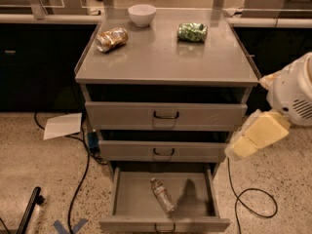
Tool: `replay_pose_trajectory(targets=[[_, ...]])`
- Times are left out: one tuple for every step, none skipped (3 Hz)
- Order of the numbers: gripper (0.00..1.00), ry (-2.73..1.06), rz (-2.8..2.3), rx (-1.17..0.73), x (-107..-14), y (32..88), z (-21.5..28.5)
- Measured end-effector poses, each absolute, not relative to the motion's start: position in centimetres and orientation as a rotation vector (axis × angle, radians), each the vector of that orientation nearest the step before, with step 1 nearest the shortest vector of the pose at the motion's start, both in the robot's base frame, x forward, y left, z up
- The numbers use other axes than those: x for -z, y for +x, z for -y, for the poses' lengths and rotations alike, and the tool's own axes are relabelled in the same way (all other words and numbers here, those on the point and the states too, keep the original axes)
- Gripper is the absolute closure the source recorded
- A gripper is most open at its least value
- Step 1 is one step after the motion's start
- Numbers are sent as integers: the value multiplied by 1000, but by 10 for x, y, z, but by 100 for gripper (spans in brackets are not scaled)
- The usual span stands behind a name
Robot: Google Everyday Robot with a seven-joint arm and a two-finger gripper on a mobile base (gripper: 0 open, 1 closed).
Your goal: Pick water bottle from bottom drawer and place on counter
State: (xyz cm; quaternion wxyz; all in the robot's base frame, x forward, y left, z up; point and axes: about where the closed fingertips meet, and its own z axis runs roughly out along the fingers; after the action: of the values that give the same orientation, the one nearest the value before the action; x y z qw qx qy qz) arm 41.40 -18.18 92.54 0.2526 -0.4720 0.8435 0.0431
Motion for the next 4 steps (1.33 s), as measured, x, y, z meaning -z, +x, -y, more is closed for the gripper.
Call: replay_pose_trajectory(targets=[[0, -1049, -2269, -275, -905, 450, 159], [0, -853, -2202, -321, -902, 518, 155], [0, -800, -2150, -288, -913, 535, 158], [0, -802, -2150, -288, -913, 534, 158]])
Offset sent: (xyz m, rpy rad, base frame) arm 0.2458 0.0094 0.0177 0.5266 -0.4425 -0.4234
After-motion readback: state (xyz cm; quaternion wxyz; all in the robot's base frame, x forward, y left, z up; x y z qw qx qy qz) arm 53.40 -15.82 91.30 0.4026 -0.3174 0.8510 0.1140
